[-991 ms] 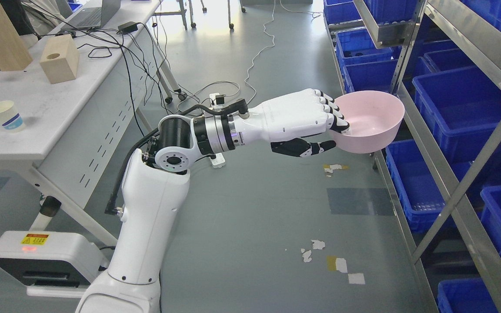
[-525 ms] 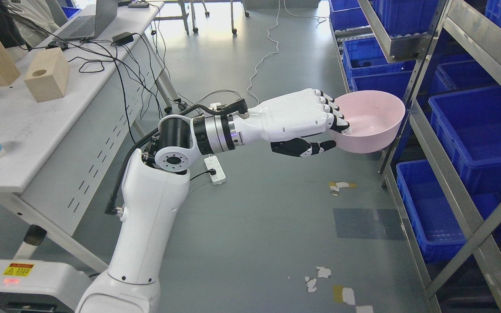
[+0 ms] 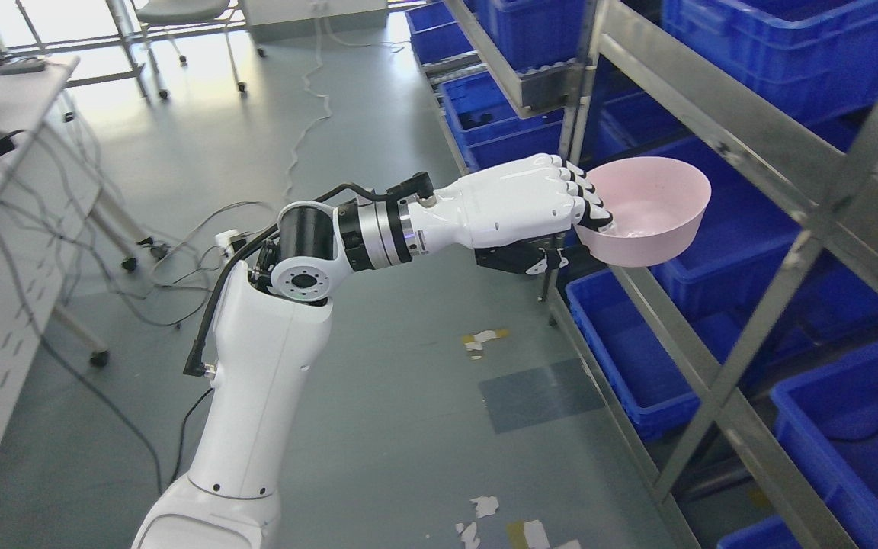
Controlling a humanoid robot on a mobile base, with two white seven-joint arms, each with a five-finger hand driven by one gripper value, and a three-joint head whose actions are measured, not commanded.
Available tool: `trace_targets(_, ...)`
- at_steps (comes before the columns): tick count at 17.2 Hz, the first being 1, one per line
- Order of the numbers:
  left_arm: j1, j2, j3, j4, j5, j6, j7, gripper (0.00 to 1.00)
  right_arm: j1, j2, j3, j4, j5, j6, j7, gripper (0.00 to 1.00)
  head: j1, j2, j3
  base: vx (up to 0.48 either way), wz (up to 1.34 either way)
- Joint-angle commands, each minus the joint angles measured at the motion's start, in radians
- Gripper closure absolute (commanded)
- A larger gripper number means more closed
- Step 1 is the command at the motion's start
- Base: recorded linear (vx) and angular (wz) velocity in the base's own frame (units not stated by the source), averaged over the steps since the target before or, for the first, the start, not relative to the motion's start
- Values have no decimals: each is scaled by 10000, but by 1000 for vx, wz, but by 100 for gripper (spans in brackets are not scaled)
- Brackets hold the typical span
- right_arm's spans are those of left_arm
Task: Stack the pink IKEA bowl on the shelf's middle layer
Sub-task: 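Hold the pink bowl raised in the left hand while the robot drives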
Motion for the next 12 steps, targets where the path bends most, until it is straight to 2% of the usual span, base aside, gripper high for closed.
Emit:
trace_targets(1, -484, 174, 216, 127, 44, -5, -8, 97, 30, -175, 0, -174, 0, -7, 39, 0, 0, 0, 0, 180, -1097)
trace_targets(7, -2357, 174, 939, 1476, -32, -5, -146, 96, 29, -175, 0, -174, 0, -7, 39, 0, 0, 0, 0, 131, -1181)
trace_targets(12, -2757, 174, 954, 2396, -1899, -5, -330, 96, 29, -175, 0, -174, 0, -7, 39, 0, 0, 0, 0, 34, -950)
